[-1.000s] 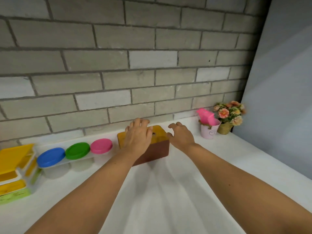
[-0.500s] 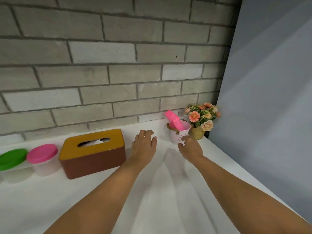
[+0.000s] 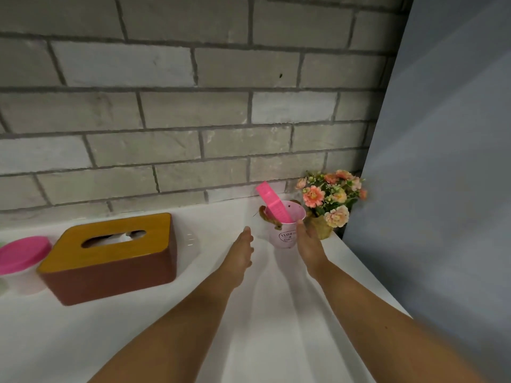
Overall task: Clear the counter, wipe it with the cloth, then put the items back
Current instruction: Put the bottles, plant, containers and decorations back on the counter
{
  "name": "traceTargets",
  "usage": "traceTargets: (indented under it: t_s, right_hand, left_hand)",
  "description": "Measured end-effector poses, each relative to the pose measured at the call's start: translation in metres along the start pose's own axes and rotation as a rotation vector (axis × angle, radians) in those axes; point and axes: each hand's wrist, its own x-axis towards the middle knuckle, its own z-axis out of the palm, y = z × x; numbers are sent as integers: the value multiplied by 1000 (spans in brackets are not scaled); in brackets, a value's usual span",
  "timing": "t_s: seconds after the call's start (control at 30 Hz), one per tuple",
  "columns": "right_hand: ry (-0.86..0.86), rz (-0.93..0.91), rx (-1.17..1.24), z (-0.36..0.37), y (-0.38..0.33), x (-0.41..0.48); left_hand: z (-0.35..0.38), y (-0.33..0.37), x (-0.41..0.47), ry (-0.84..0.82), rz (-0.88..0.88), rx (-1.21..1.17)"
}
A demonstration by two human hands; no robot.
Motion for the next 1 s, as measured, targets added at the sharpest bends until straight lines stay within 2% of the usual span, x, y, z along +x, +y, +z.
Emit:
traceTargets:
  t_s: [0.27, 0.43, 0.57, 0.77, 1.0]
  right_hand:
    - [2, 17, 104, 5, 10, 29]
    - [8, 17, 217, 11, 10, 28]
    - [-17, 43, 198, 24, 8, 25]
    - [-78, -6, 178, 57, -5, 5]
    - [-156, -17, 109, 101, -23, -15]
  left_hand:
    - [34, 13, 20, -27, 65, -62]
    - [34, 14, 25, -45, 87, -59]
    - [25, 12, 20, -32, 112, -61]
    - [-7, 12, 3, 64, 203, -106]
    - [-51, 10, -11, 192, 215, -113]
